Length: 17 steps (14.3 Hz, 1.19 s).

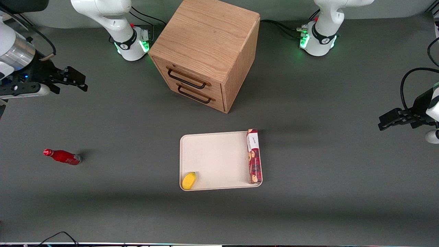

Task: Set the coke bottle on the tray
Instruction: 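Lower the open right gripper over the red Coca-Cola bottle lying on the table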

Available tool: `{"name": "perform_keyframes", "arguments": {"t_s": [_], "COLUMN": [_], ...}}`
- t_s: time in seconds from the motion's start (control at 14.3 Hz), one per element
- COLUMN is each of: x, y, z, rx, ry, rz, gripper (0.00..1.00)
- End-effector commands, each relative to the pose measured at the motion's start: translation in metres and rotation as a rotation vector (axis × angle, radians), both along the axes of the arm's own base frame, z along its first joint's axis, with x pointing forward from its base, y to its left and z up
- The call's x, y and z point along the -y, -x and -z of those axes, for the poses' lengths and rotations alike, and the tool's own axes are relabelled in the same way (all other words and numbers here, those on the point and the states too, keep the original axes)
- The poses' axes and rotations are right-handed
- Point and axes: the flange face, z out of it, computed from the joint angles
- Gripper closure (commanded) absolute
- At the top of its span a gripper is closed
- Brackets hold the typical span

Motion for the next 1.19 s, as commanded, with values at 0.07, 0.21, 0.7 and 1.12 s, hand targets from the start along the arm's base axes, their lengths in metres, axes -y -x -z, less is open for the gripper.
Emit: {"name": "perform_keyframes", "arguments": {"t_s": [0.07,0.21,0.7,1.12], "x": [0.004,0.022,0.168,0.249], "y": [-0.005,-0.007,-0.074,-0.136], "z": [-0.016,-0.015,0.043,0.164], "rx": [0.000,-0.006,-0.024,0.065], "ry": [0.008,0.003,0.024,0.084], "rz": [0.017,0.033,-0.175,-0.351], "gripper": [0.00,0.00,0.00,0.00]}}
